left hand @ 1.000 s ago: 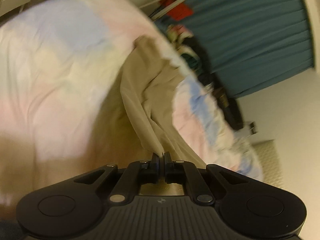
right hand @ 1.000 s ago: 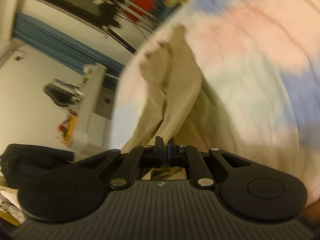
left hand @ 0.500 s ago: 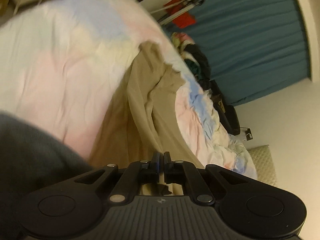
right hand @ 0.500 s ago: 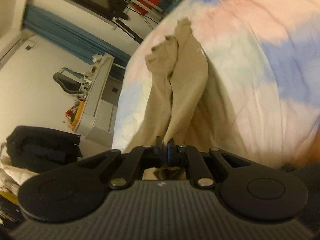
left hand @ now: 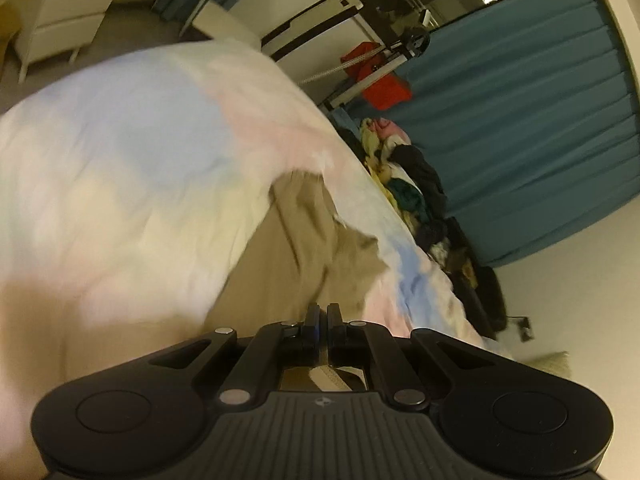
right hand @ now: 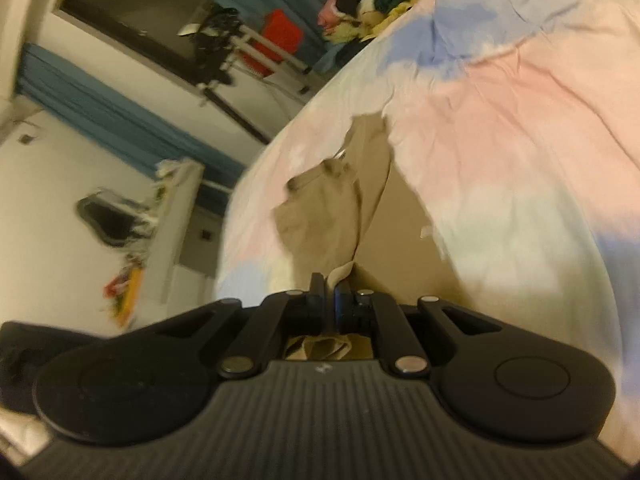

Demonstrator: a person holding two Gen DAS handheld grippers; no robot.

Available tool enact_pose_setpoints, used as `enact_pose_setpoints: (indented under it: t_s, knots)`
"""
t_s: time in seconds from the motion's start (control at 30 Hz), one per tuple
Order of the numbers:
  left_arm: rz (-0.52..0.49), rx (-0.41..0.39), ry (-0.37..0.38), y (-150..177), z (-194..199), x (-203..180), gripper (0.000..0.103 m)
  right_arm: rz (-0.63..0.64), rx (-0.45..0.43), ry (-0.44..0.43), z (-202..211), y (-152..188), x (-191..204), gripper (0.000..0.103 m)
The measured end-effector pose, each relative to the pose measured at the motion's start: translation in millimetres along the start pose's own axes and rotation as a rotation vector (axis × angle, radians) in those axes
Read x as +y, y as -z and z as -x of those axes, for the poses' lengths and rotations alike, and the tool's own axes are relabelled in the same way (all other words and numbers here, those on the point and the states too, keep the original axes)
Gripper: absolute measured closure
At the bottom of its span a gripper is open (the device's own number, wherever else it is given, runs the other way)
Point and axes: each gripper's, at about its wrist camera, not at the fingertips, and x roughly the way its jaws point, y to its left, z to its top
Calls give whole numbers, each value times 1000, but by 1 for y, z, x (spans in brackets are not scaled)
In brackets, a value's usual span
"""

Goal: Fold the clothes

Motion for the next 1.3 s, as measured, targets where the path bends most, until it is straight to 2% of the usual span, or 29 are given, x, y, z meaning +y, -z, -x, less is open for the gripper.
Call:
enact_pose_setpoints:
  t_s: [0.07,0.17,0.3,0.37,0.5,0.6,0.7,0.77,0.8,0.83,0.9,0.97,1.0,1.13,1.3]
  knots:
    - [-48,-15,-49,-15,-35,-5,100,-8,10,32,-39,-18,-6,95]
    - [-87,-6,-84,-37,-97,-5,100,-9,26,74,-93,-42,-17,95]
    - [-183,-5,-133,-54,-176,7,100,18,46,107,-154,-58,-40,95]
    - [-198,8,-148,-58,-211,16,100,56,55,125,-179,-62,-50,95]
    - [-275,47,-189,-52,-249,37,100,171,73,162,-210,-55,-62,95]
    - [-338,43,-226,-44,-258,42,99,240,63,173,-214,-48,-59,95]
    - [-414,37,-226,-32,-237,24,94,306,56,191,-206,-45,-47,92]
    - [-465,33,-225,-24,-222,12,64,351,62,205,-195,-44,-35,84]
    - [-491,31,-224,-20,-214,6,58,371,60,214,-187,-42,-29,66]
    - [-516,30,-224,-16,-207,-1,51,387,49,213,-176,-39,-22,43]
    - [-568,26,-222,-8,-192,-13,40,407,19,190,-151,-34,-9,23]
    - [-638,4,-217,7,-167,-31,16,424,-9,173,-125,-27,3,24]
    - [-675,-8,-215,16,-155,-40,13,435,-21,169,-112,-23,9,24]
    - [-704,-55,-188,41,-111,-49,6,502,-78,162,-60,-4,34,24]
    - [-732,-115,-153,73,-57,-59,3,573,-156,147,-2,27,55,24]
